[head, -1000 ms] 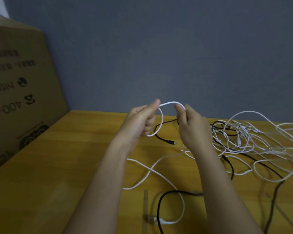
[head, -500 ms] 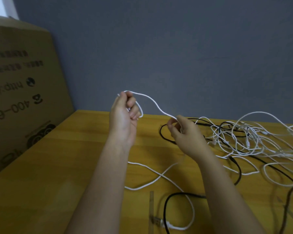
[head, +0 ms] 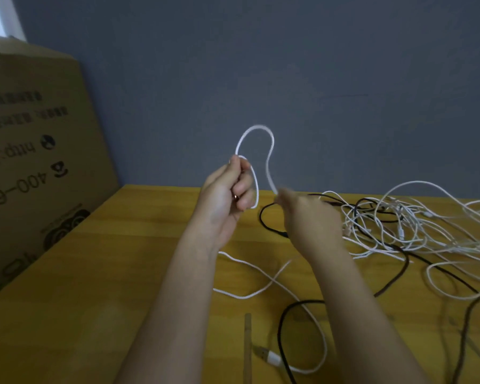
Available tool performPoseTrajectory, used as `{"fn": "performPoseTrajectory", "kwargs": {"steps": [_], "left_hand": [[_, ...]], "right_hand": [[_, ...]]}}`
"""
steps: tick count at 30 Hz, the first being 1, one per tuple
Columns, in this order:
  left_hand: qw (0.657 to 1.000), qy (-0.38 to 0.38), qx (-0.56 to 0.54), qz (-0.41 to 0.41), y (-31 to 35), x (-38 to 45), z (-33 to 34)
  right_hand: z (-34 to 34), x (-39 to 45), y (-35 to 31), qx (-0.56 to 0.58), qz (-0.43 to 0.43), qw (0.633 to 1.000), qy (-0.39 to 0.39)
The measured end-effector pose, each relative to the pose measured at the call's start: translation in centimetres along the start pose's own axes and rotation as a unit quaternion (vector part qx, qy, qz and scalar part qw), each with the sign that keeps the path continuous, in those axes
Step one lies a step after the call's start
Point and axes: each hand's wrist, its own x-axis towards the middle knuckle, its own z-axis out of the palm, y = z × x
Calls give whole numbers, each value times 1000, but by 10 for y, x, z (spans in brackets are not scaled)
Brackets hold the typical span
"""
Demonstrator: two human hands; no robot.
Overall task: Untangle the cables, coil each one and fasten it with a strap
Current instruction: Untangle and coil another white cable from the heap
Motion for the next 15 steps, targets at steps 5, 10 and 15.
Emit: {"fn": "performPoseTrajectory", "kwargs": {"steps": [5, 10, 15], "left_hand": [[995, 63, -23, 77, -1, 5, 1], [976, 161, 94, 116, -13, 13, -9], [929, 154, 315, 120, -34, 15, -30]], "right_hand": [[11, -7, -16, -15, -109, 984, -139], [12, -8, -24, 22, -194, 963, -184], [2, 1, -14, 172, -223, 950, -137]]}}
